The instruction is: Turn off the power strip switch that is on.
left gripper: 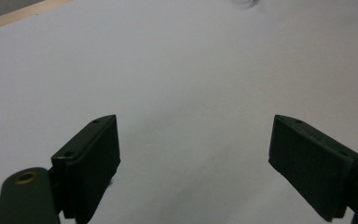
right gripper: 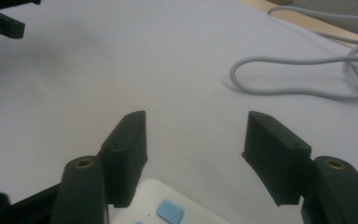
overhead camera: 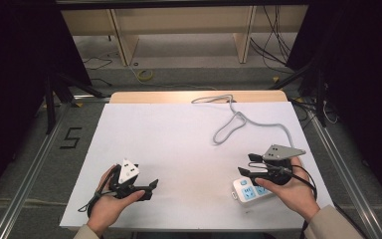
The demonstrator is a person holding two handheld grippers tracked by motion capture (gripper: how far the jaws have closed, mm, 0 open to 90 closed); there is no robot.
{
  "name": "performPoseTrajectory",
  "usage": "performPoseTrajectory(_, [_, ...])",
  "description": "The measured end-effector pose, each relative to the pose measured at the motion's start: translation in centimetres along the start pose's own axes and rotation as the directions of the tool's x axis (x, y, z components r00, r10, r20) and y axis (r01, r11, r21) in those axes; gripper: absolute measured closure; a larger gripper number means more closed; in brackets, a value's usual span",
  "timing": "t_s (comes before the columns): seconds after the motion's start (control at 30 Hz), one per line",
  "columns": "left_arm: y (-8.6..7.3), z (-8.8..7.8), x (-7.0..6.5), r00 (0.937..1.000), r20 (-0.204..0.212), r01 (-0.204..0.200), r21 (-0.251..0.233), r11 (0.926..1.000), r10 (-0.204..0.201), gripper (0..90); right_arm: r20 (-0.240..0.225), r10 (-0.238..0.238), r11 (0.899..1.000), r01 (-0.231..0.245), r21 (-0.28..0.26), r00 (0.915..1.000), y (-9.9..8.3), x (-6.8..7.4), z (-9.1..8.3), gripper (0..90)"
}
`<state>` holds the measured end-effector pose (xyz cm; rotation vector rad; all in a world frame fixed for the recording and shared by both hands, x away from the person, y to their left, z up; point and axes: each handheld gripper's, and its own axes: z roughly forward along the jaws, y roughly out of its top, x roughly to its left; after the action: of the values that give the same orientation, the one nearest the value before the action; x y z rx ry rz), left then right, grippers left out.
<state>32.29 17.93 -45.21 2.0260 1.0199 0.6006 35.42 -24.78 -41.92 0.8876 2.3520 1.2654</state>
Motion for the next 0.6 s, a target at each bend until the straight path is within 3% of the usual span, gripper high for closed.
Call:
performPoseTrajectory(0.27, [-0.2,-0.2,0.1,1.0,0.003,0.001,0.006,1.0,-0.001,15.9,-0.026,-0.003,0.998,0.001,-0.061,0.9997,-1.4,0.4,-1.0,29.5])
performPoseTrajectory(0.6, [-0.2,-0.2,0.1,1.0,0.006,-0.002,0.009,1.0,0.002,15.9,-0.006,-0.011,0.998,0.011,-0.065,0.9999,-3.0,0.7,-2.3,29.4])
